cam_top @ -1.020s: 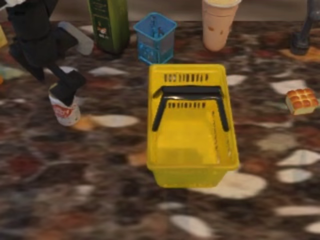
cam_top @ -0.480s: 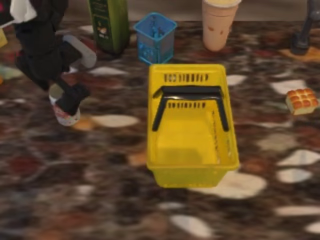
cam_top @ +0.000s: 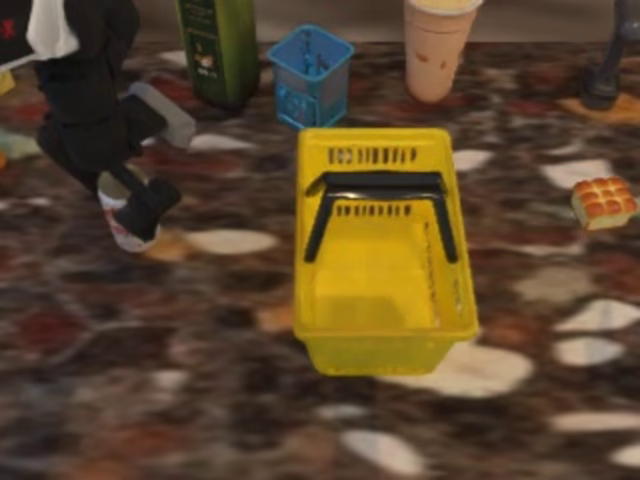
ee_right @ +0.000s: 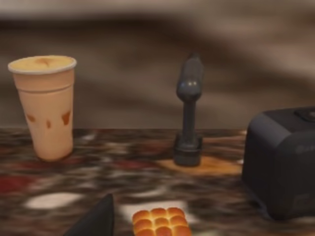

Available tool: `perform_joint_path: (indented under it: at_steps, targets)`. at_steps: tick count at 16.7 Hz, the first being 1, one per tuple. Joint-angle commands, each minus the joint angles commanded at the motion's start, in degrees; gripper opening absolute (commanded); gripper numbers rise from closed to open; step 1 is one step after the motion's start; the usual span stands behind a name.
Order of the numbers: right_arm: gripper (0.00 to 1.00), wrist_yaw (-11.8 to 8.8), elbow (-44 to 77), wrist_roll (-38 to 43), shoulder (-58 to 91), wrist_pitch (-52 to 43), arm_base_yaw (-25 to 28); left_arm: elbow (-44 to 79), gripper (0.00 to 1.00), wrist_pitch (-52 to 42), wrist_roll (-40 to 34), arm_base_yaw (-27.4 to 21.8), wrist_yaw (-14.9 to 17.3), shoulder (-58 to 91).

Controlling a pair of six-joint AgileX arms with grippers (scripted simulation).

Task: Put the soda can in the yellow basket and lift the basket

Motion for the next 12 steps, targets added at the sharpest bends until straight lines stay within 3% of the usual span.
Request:
perform_joint_path:
  at_steps: [11, 12]
  targets:
    - [1.00, 0.00, 0.00, 0.00, 0.00, 0.00, 0.00, 0.00, 0.02, 0.00, 0.00, 0.00, 0.00, 0.00]
    - [1.00, 0.00, 0.00, 0.00, 0.00, 0.00, 0.00, 0.00, 0.00, 0.00, 0.00, 0.00, 0.00, 0.00]
